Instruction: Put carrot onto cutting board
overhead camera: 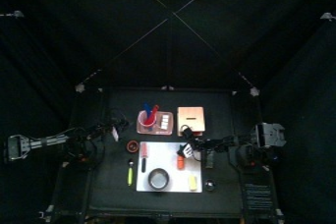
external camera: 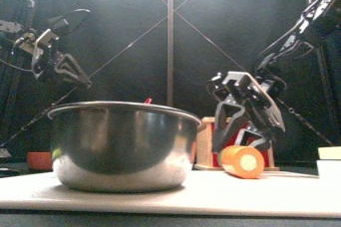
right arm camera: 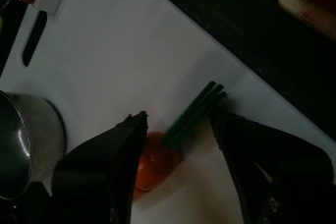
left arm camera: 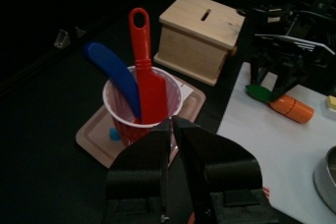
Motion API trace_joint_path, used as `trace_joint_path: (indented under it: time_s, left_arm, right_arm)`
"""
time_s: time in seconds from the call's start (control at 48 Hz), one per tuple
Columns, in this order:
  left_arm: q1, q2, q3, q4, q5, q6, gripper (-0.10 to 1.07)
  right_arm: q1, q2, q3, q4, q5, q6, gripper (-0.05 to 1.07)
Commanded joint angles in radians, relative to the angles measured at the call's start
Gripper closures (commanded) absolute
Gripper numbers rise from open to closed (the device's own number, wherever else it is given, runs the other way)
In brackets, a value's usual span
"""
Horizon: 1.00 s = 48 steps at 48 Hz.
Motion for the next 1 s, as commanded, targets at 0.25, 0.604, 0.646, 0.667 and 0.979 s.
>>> trace_joint_path:
  time_s: [0.25, 0.604, 0.646, 0.667, 0.979]
  left_arm:
    - [-0.003, 0.002, -0.017, 0.003, -0.002, 0.002, 0.44]
    - [-0.003, 0.002, -0.015, 0.002, -0.002, 0.000, 0.44]
    - [-0.003, 0.002, -0.015, 0.002, -0.003, 0.000, 0.44]
    - [-0.003, 0.002, -0.015, 0.003, -0.002, 0.000, 0.44]
    - [-0.003, 0.002, -0.014, 0.002, -0.002, 0.000, 0.44]
  right_arm:
    - [-0.003, -0.028, -0.018, 0.002, 0.020, 0.000, 0.11]
    - [0.000, -0.029, -0.037, 0.012, 0.021, 0.002, 0.11]
    - [-0.002, -0.031, -0.040, 0.008, 0.021, 0.002, 0.11]
    - [-0.002, -0.031, -0.043, 0.008, 0.023, 0.002, 0.11]
    - [0.000, -0.032, -0.049, 0.008, 0.031, 0.002, 0.11]
